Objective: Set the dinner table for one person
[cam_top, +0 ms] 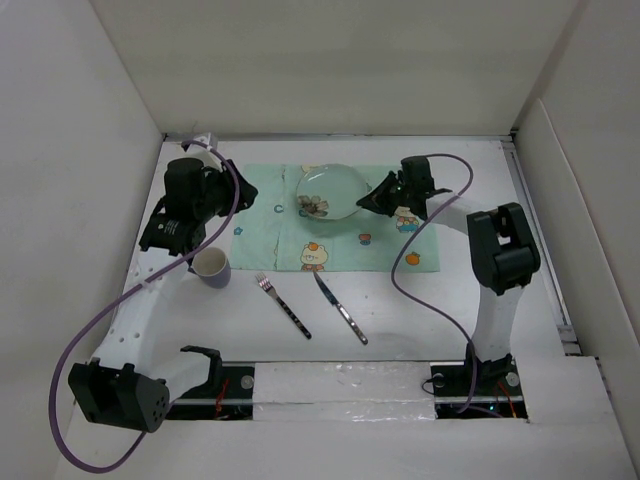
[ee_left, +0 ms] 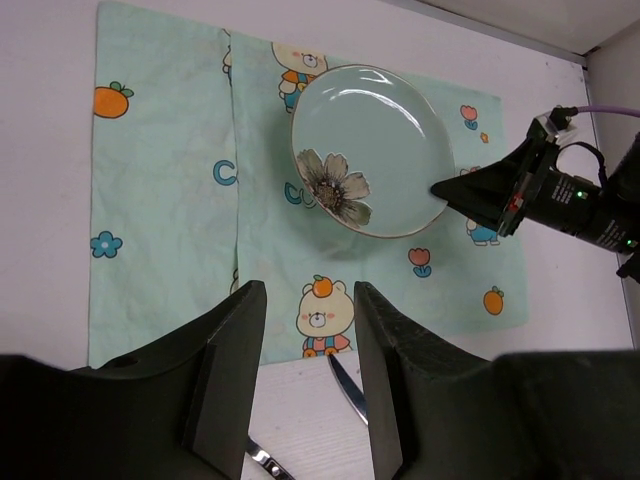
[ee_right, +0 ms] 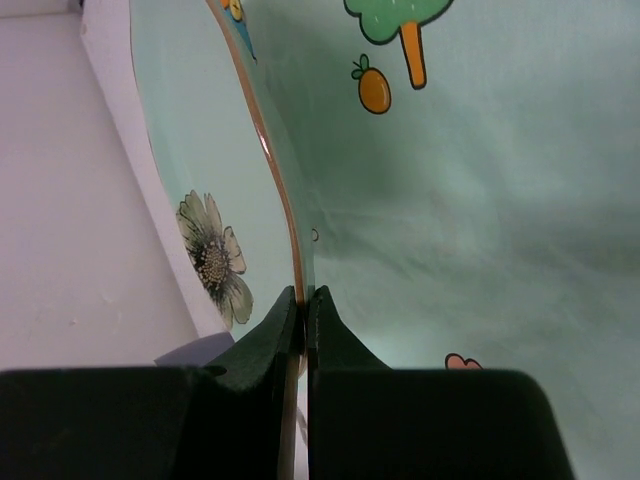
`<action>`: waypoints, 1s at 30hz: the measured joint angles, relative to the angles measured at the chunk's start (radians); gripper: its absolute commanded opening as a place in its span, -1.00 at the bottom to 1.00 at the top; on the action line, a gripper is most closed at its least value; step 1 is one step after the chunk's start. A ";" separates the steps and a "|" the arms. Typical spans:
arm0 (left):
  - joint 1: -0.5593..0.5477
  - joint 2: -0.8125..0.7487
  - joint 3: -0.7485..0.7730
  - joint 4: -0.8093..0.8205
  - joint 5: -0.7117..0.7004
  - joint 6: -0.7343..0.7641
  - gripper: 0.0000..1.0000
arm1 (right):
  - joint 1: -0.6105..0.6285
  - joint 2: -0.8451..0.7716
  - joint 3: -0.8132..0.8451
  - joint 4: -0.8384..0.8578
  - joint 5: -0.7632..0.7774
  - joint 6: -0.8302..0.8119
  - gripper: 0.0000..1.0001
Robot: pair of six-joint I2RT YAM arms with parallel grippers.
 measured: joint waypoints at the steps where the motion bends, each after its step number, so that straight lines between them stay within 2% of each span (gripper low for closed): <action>1: 0.000 0.000 -0.001 -0.001 0.000 0.000 -0.25 | 0.006 0.003 0.000 -0.005 0.006 -0.003 -1.00; 11: 0.000 -0.005 -0.006 -0.003 -0.007 0.000 -0.25 | 0.058 0.019 -0.040 -0.024 0.031 -0.011 -1.00; 14: 0.000 -0.011 -0.020 -0.006 -0.010 0.000 -0.25 | 0.063 0.023 -0.051 -0.027 0.041 -0.011 -0.60; 15: 0.000 -0.012 -0.024 -0.007 -0.011 0.000 -0.25 | 0.063 0.023 -0.051 -0.027 0.044 -0.013 -0.38; 17: 0.000 -0.014 -0.030 -0.010 -0.015 0.000 -0.24 | 0.065 0.023 -0.049 -0.030 0.054 -0.021 -0.17; 18: 0.000 -0.014 -0.031 -0.013 -0.018 0.001 -0.25 | 0.065 0.023 -0.048 -0.042 0.061 -0.027 0.03; 21: 0.000 -0.017 -0.032 -0.016 -0.027 0.002 -0.25 | 0.066 0.022 -0.031 -0.097 0.082 -0.050 0.30; 23: 0.000 -0.018 -0.032 -0.020 -0.036 0.005 -0.25 | 0.070 0.012 -0.015 -0.138 0.103 -0.071 0.35; 26: 0.000 -0.017 -0.021 -0.039 -0.055 0.008 -0.30 | 0.072 -0.036 0.004 -0.212 0.136 -0.117 0.30; 27: 0.000 -0.017 -0.011 -0.049 -0.061 0.008 -0.41 | 0.072 -0.064 0.008 -0.238 0.148 -0.135 -0.12; 28: 0.000 -0.017 0.000 -0.054 -0.070 0.008 -0.84 | 0.072 -0.099 0.010 -0.260 0.157 -0.161 -0.39; 29: 0.000 -0.017 0.013 -0.058 -0.077 0.008 -1.00 | 0.072 -0.139 0.010 -0.280 0.165 -0.182 -0.68; 30: 0.000 -0.018 0.026 -0.061 -0.087 0.008 -1.00 | 0.078 -0.182 0.011 -0.294 0.176 -0.200 -1.00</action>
